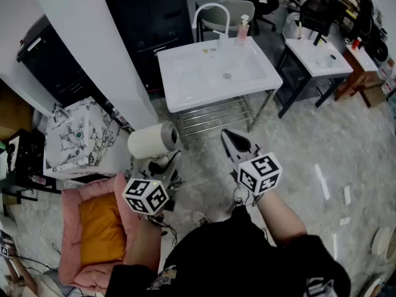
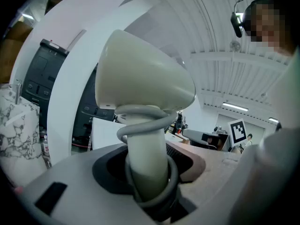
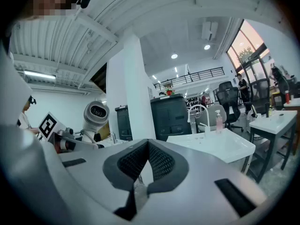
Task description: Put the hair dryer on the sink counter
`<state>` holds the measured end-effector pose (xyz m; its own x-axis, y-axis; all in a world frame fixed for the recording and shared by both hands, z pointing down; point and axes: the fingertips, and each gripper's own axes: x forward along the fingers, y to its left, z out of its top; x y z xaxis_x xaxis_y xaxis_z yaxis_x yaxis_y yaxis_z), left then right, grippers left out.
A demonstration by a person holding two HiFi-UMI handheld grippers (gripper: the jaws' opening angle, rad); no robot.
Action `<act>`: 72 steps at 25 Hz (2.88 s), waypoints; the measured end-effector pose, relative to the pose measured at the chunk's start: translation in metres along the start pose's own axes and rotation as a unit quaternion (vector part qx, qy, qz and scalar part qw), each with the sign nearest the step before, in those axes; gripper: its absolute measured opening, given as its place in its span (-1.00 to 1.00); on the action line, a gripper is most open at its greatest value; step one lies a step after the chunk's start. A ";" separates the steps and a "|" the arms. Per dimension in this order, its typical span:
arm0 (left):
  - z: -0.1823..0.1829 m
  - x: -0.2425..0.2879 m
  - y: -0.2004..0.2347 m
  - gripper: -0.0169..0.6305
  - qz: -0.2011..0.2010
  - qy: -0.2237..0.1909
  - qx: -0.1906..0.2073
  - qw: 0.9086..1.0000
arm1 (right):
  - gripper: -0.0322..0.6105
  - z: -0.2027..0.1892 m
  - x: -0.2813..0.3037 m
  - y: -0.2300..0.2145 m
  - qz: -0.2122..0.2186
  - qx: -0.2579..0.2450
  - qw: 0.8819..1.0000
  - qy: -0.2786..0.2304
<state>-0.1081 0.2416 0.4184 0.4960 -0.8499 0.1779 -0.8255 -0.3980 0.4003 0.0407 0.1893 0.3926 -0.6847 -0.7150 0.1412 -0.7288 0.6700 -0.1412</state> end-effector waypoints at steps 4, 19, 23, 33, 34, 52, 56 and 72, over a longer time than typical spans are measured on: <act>-0.001 -0.005 0.000 -0.35 0.001 -0.002 -0.001 1.000 | -0.91 -0.004 -0.001 0.004 0.003 0.001 1.000 -0.002; 0.002 -0.035 0.004 -0.35 -0.006 -0.007 0.002 1.000 | -0.90 0.000 -0.006 0.026 0.002 0.012 1.000 -0.016; 0.002 -0.040 0.007 -0.35 -0.003 -0.010 0.001 1.000 | -0.90 0.001 -0.003 0.031 0.006 0.012 1.000 -0.015; 0.012 -0.008 0.025 -0.35 0.028 -0.015 -0.004 0.999 | -0.90 0.009 0.038 -0.004 0.031 0.017 0.999 -0.020; 0.013 -0.001 0.026 -0.35 0.033 -0.015 -0.004 0.999 | -0.90 0.010 0.044 -0.012 0.035 0.018 0.999 -0.019; 0.055 0.194 0.062 -0.35 0.086 -0.024 -0.014 0.996 | -0.90 0.041 0.171 -0.190 0.090 0.023 0.996 -0.004; 0.068 0.228 0.062 -0.35 0.093 -0.029 -0.009 0.995 | -0.90 0.050 0.189 -0.219 0.102 0.022 0.995 0.000; 0.095 0.320 0.060 -0.35 0.107 -0.032 -0.018 0.994 | -0.90 0.076 0.225 -0.293 0.133 0.019 0.991 0.001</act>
<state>-0.0247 -0.0872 0.4143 0.2918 -0.9343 0.2048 -0.8992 -0.1950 0.3916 0.1004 -0.1831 0.3916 -0.8522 -0.5143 0.0957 -0.5223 0.8262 -0.2112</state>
